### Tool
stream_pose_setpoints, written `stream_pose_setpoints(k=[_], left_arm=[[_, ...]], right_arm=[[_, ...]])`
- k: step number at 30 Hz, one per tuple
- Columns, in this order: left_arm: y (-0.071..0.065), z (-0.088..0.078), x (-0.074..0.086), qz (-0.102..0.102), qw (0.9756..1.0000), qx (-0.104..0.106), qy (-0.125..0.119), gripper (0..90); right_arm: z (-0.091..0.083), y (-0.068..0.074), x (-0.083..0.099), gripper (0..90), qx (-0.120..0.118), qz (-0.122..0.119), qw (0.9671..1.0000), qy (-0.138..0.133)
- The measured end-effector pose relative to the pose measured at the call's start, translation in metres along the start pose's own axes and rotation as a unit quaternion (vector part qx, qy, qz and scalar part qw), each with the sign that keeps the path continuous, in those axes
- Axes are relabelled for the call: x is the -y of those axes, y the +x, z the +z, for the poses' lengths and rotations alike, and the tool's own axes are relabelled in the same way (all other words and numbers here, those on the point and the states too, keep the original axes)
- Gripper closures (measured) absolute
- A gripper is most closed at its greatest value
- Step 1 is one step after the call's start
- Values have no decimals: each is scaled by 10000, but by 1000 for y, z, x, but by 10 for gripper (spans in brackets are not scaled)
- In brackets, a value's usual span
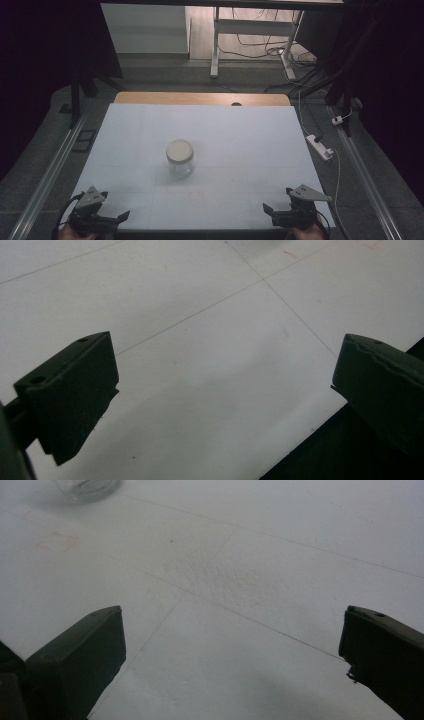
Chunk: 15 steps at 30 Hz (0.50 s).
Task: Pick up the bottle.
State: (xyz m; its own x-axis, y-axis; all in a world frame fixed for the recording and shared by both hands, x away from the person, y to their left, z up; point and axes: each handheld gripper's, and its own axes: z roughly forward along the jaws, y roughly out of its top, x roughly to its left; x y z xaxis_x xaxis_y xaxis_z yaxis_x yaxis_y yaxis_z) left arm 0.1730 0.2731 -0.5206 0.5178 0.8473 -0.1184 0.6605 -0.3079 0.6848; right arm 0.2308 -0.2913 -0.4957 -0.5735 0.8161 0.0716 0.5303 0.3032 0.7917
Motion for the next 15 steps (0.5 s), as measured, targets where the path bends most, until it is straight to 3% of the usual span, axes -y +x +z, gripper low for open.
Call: stream_pose_setpoints(k=[8,15], left_arm=[[2,0,0,-73,9999,94,-10,0],[1,3,-2,46,9998,169,129,0]], right_arm=[[1,-2,0,0,-149,35,9999,55],[2,0,-1,0,-221,-81,9996,129]])
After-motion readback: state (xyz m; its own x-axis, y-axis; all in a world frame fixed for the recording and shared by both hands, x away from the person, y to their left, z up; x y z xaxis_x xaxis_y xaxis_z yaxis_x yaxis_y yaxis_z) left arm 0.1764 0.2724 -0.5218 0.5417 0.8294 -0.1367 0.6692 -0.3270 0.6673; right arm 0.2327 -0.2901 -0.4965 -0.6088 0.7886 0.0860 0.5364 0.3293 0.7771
